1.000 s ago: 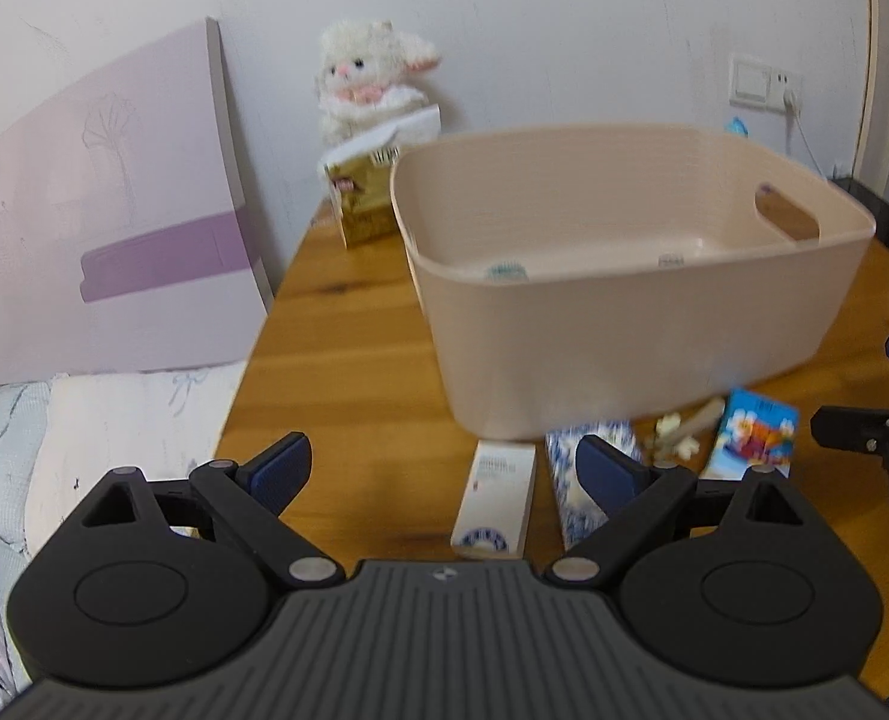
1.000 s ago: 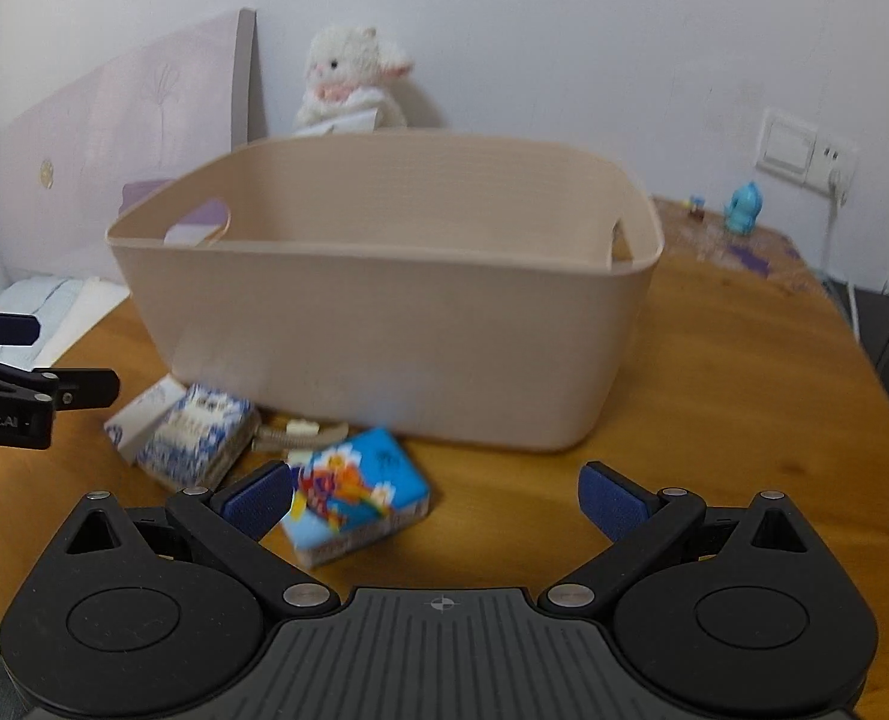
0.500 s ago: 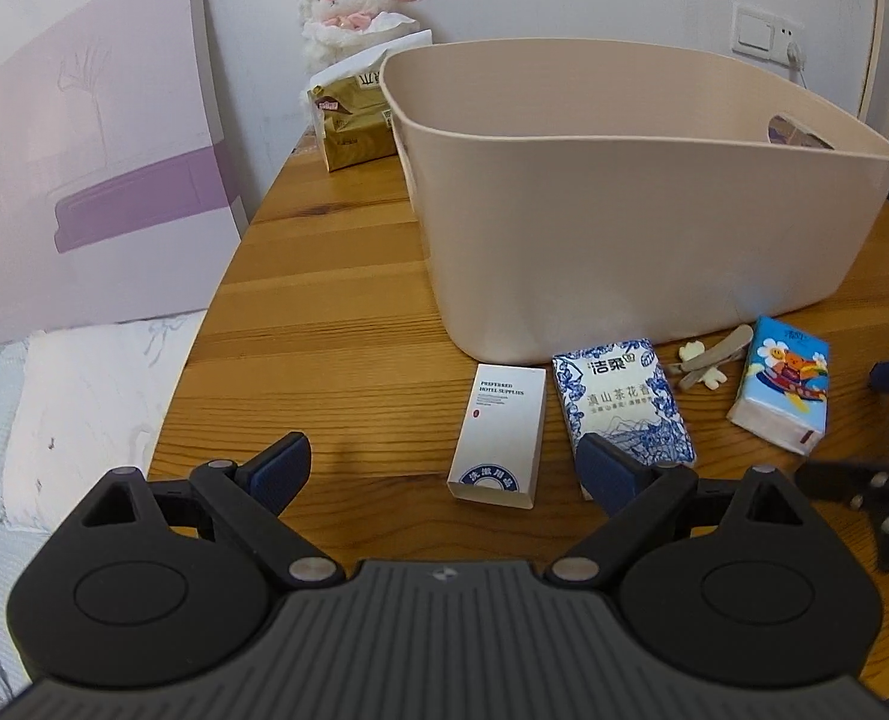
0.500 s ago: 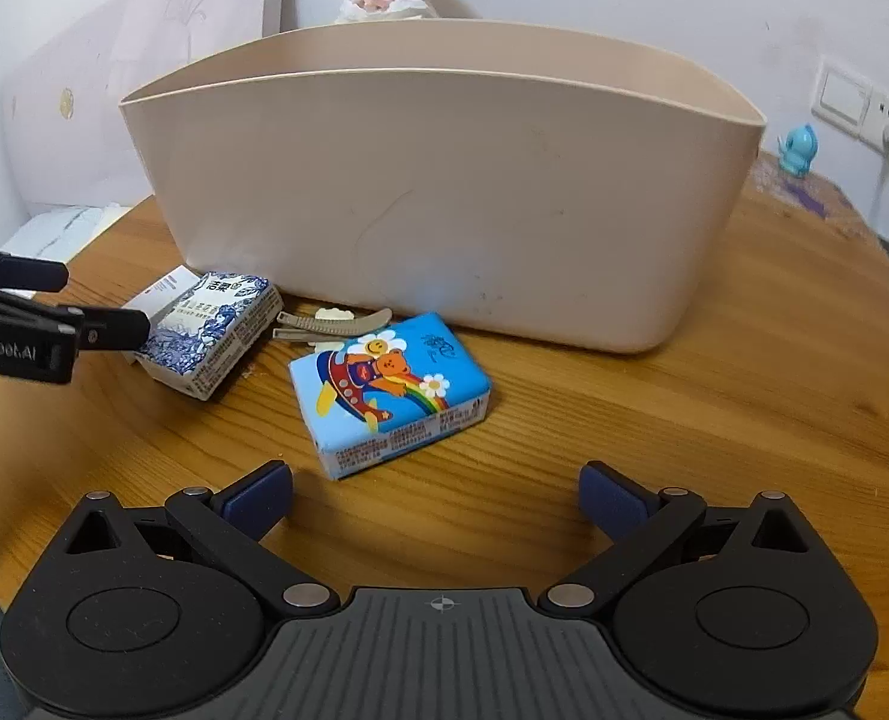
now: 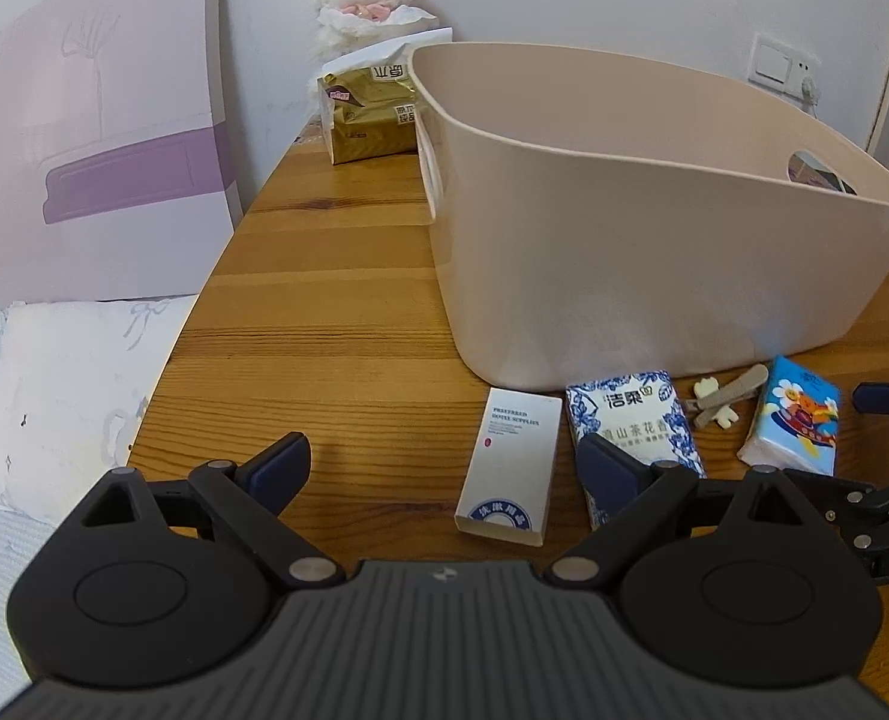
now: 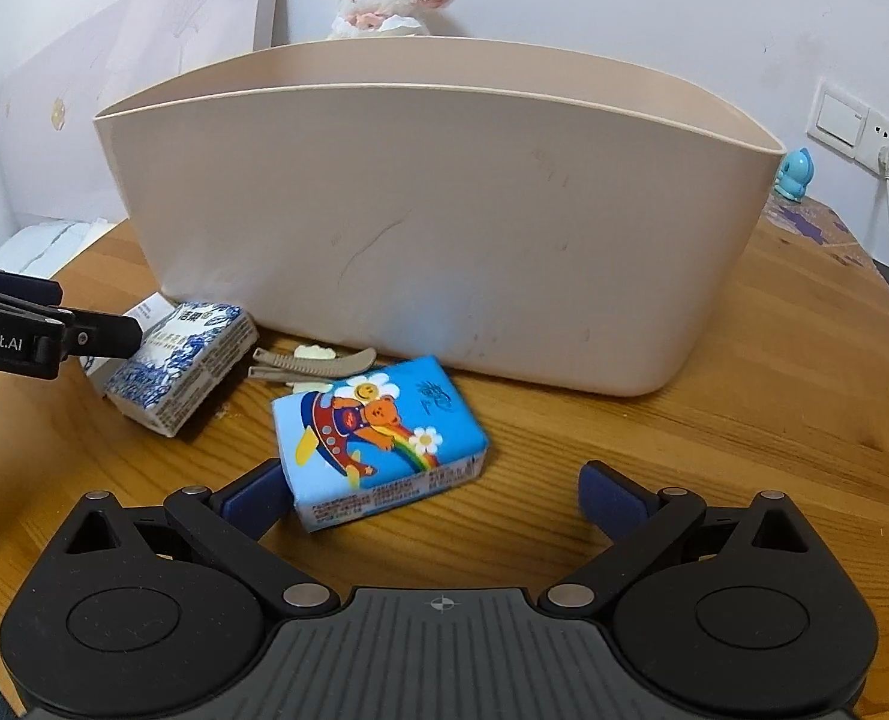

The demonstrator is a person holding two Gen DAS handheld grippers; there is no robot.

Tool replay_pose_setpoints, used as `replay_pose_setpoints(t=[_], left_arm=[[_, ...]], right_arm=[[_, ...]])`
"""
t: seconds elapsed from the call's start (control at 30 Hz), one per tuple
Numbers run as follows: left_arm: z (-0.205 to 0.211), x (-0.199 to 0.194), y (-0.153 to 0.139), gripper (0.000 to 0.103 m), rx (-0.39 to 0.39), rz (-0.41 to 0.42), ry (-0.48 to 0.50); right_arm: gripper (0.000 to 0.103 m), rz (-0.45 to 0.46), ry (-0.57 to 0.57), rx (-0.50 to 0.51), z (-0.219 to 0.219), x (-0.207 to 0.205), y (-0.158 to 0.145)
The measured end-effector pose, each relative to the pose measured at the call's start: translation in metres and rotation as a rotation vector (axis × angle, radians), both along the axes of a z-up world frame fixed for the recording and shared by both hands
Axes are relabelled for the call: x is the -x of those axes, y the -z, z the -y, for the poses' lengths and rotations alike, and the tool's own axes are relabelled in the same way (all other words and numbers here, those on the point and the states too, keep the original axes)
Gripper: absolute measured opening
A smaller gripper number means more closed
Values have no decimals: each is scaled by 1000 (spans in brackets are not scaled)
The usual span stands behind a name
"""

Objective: Organize objects
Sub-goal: 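Grasp the white box with the left tool while the right tool grasps the blue cartoon tissue pack, then carry both items into the basket and open both tools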

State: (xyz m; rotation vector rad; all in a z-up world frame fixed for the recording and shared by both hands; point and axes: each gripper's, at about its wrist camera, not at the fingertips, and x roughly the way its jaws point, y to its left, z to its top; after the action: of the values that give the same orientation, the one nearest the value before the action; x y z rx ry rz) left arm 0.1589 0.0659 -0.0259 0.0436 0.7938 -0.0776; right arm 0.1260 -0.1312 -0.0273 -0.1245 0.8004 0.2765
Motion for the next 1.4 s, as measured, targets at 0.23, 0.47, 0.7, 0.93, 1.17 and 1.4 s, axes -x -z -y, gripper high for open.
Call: replay_pose_setpoints(t=[0.23, 0.47, 0.7, 0.93, 1.17, 1.4], left_arm=[[-1, -8, 5, 96, -8, -16, -11], [2, -9, 14, 94, 4, -27, 19], [6, -12, 12, 69, 7, 16, 14], [14, -3, 8, 33, 9, 27, 64], [17, 7, 6, 33, -24, 26, 63], [13, 24, -6, 33, -34, 51, 60]], right_arm=[[103, 14, 10, -4, 1, -6, 1], [103, 31, 3, -5, 0, -11, 6], [88, 43, -19, -16, -4, -8, 6], [61, 61, -55, 7, -8, 6, 0], [60, 42, -37, 2, 1, 10, -4], [60, 49, -15, -16, 15, 21, -18]])
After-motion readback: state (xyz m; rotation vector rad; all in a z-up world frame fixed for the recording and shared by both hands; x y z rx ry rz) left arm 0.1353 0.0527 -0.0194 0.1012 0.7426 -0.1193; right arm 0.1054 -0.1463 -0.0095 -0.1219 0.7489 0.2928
